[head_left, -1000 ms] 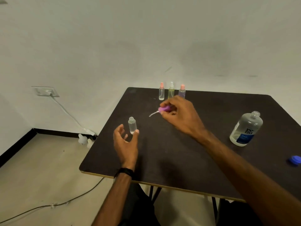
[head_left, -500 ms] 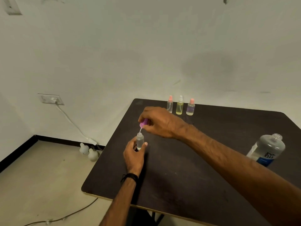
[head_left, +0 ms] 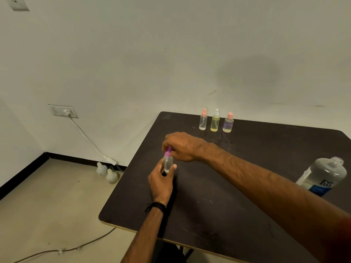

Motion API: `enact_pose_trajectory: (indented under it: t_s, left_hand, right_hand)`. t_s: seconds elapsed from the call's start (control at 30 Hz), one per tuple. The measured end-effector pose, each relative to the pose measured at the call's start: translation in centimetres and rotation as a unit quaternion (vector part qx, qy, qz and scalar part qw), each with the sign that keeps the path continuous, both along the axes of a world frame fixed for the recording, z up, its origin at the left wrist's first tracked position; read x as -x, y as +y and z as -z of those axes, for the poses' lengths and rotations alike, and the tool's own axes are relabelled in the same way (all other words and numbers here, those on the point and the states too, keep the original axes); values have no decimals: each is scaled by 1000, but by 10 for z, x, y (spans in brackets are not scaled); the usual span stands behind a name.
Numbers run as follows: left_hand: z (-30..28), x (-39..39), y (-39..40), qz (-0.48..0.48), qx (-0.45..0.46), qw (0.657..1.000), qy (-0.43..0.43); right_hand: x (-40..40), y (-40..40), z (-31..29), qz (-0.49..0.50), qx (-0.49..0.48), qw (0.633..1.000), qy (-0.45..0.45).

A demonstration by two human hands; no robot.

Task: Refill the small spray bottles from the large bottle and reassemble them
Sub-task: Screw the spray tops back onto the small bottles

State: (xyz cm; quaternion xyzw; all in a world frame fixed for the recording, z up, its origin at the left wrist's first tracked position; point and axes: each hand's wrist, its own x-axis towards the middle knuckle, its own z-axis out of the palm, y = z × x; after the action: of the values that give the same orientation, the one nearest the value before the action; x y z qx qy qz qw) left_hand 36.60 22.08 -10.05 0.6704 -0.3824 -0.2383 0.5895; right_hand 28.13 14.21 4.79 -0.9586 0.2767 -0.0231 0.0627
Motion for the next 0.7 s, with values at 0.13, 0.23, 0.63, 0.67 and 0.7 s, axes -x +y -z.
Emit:
enact_pose_trajectory:
  t_s: [0.13, 0.23, 0.63, 0.67, 0.7]
  left_hand:
    - [-3, 0, 1, 2, 18, 1000, -11]
    - [-3, 0, 2, 7, 20, 999, -28]
    - [-6, 0, 5, 10, 5, 1000, -12]
    - [-6, 0, 5, 10, 7, 1000, -6]
    - [-5, 1, 4, 10, 10, 1000, -8]
  right_hand:
    - [-6, -1, -4, 1, -5, 1000, 22]
    - [-12, 2, -8, -5, 0, 998, 56]
    - [-15, -1, -16, 67, 35, 986, 149]
    - [-15, -3, -18, 55, 2, 989, 134]
    - [-15, -3, -20, 39, -28, 991, 124]
